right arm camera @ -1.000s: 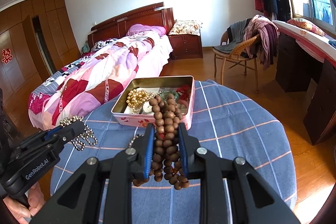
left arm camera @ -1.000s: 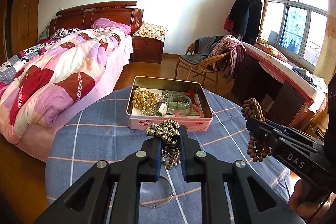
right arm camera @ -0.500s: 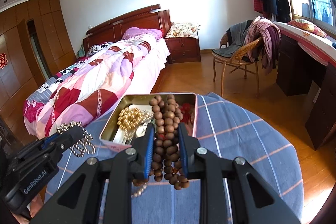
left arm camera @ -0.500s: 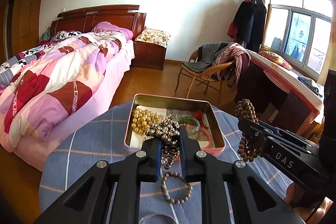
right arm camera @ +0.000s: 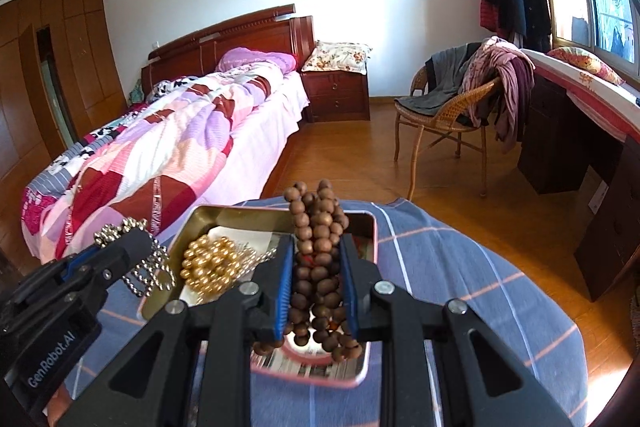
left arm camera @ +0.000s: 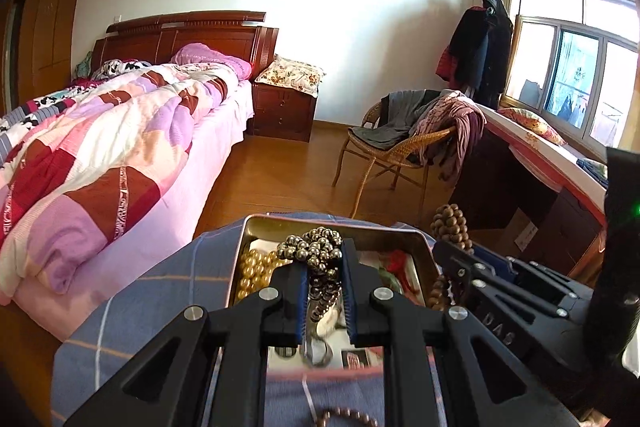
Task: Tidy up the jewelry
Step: 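Lower the silver chain and wooden beads into the tin and open both tools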
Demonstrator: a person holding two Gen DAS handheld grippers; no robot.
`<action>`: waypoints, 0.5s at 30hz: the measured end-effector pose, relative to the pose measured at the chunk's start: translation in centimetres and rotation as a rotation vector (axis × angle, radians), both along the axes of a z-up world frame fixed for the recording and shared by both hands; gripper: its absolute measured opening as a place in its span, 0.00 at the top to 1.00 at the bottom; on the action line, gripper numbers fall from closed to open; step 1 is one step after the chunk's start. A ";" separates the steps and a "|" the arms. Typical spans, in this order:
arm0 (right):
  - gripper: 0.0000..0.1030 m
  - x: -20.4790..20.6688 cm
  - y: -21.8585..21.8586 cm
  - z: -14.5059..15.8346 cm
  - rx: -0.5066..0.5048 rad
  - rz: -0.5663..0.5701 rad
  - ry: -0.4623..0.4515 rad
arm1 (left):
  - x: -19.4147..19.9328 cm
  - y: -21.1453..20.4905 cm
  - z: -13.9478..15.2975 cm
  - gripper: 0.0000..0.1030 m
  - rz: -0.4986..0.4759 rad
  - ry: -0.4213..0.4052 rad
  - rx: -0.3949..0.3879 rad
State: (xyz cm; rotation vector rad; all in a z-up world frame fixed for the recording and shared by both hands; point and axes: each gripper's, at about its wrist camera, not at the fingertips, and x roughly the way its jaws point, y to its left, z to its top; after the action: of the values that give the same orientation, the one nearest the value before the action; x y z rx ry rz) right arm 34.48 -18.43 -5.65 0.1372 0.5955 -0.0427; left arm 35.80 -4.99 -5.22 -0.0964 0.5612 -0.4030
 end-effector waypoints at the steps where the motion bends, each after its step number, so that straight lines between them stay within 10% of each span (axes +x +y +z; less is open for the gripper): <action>1: 0.75 0.5 0.0 -0.3 0.000 -0.002 0.006 | 0.3 -0.1 -0.2 0.86 -0.001 0.003 0.001; 15: 0.75 4.5 0.2 -4.1 -0.057 -0.005 0.104 | 3.3 -2.0 -3.8 0.86 0.013 0.094 0.050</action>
State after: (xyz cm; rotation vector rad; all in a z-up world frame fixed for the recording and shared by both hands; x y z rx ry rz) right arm 39.02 -18.25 -9.75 0.0811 0.6971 -0.0722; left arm 39.08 -7.04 -8.98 -0.0708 0.6632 -0.3733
